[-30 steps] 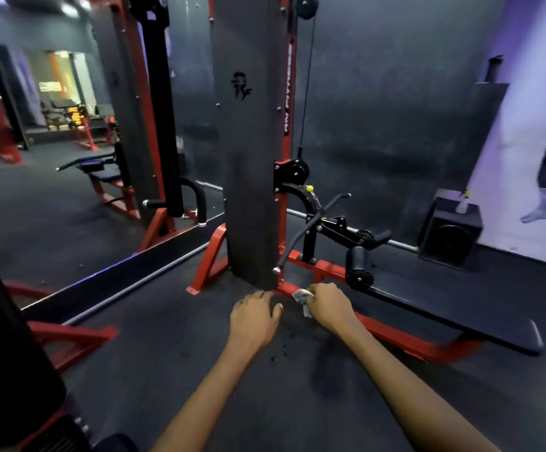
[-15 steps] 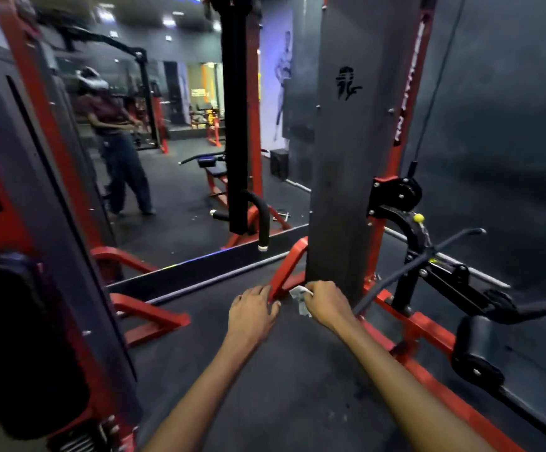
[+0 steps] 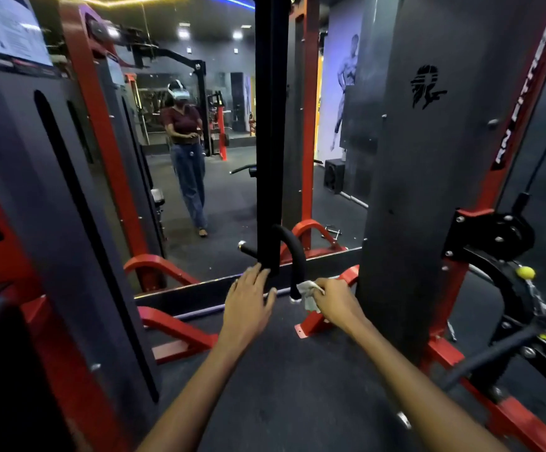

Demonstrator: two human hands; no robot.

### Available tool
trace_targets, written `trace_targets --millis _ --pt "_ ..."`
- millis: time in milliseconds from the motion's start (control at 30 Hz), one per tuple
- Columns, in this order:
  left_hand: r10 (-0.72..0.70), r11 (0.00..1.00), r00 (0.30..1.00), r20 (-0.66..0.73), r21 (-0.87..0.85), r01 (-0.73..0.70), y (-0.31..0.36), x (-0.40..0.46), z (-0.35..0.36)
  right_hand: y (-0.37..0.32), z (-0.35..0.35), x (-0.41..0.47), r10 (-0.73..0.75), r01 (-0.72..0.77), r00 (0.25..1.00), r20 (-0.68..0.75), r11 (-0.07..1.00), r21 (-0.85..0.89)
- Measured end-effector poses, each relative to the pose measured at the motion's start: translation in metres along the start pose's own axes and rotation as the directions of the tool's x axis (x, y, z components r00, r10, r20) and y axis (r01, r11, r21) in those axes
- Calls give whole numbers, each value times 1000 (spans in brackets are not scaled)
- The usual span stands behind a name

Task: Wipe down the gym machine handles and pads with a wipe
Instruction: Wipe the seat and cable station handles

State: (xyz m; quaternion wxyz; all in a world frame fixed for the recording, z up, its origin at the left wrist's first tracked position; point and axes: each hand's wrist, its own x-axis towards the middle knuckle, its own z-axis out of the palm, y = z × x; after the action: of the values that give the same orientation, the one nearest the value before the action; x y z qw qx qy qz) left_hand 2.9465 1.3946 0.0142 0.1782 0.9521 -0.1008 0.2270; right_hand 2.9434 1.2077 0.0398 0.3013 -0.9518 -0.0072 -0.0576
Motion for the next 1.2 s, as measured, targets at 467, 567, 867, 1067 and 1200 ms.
trace_targets --millis 467,567,867,1067,1200 --pt "382 924 859 -340 152 -351 -36 275 15 -30 24 206 -282 323 876 -390 946 41" --pt "423 898 790 -444 85 -433 -39 286 32 -27 44 216 -351 367 877 -328 930 -14" --pt "371 824 675 -638 -110 -556 -32 298 53 2 48 212 -587 589 784 -204 806 -54" --pt "377 803 672 -638 -137 -581 -32 300 54 -4 27 195 -608 563 745 -273 793 -232" --pt "395 790 664 -635 -134 -598 -33 301 54 -21 48 206 -767 712 629 -129 635 -300"
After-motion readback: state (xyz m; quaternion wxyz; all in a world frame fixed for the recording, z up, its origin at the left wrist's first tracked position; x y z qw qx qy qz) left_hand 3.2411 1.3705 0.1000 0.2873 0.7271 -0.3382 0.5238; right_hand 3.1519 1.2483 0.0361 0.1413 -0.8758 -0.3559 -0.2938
